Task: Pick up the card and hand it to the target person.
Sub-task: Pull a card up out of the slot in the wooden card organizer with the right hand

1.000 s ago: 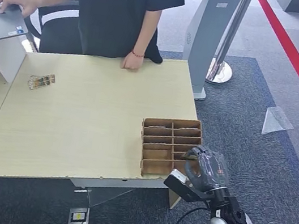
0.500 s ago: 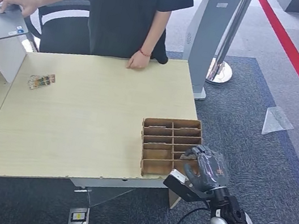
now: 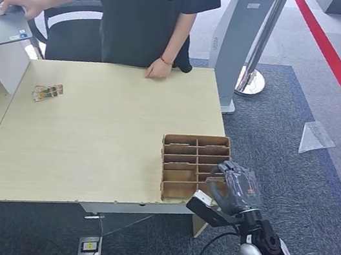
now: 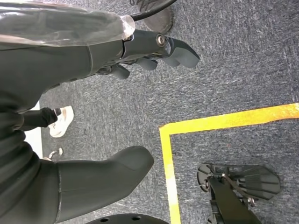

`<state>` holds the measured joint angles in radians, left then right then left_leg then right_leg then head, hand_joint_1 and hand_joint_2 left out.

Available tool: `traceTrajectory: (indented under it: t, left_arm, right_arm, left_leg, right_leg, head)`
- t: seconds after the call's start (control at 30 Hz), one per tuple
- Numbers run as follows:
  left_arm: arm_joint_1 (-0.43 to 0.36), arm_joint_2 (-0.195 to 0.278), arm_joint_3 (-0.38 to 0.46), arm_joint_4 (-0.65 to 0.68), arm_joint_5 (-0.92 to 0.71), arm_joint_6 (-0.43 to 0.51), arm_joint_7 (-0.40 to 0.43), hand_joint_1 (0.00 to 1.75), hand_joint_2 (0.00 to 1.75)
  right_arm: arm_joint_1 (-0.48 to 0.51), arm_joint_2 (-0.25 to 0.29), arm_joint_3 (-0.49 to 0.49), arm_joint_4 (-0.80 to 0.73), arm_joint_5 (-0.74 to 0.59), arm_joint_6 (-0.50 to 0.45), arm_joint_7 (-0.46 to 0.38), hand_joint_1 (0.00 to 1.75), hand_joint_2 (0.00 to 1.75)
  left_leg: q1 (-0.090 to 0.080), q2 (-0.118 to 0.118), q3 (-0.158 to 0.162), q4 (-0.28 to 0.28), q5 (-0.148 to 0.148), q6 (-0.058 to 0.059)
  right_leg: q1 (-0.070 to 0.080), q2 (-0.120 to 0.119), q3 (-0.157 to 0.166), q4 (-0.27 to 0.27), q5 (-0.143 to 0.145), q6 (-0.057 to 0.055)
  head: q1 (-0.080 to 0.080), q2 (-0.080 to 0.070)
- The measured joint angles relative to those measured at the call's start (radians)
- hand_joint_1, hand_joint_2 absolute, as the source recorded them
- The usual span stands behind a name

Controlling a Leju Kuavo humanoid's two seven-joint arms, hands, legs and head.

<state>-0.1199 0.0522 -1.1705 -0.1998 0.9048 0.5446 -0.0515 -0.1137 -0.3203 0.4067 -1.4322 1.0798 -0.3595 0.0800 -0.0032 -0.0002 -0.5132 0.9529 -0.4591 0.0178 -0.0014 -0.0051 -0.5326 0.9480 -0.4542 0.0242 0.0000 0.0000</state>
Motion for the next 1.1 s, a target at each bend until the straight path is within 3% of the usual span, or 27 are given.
traceTrajectory:
  t: [1.1]
  left_arm:
    - [-0.001, -0.004, -0.008, 0.001, -0.003, -0.004, 0.002, 0.00, 1.75]
  right_arm:
    - [-0.017, 0.013, -0.008, 0.039, 0.075, 0.072, 0.029, 0.89, 1.75]
  left_leg:
    - [0.000, 0.000, 0.000, 0.000, 0.000, 0.000]
  right_leg:
    - [0.000, 0.000, 0.001, 0.000, 0.000, 0.000]
  head:
    - [0.000, 0.000]
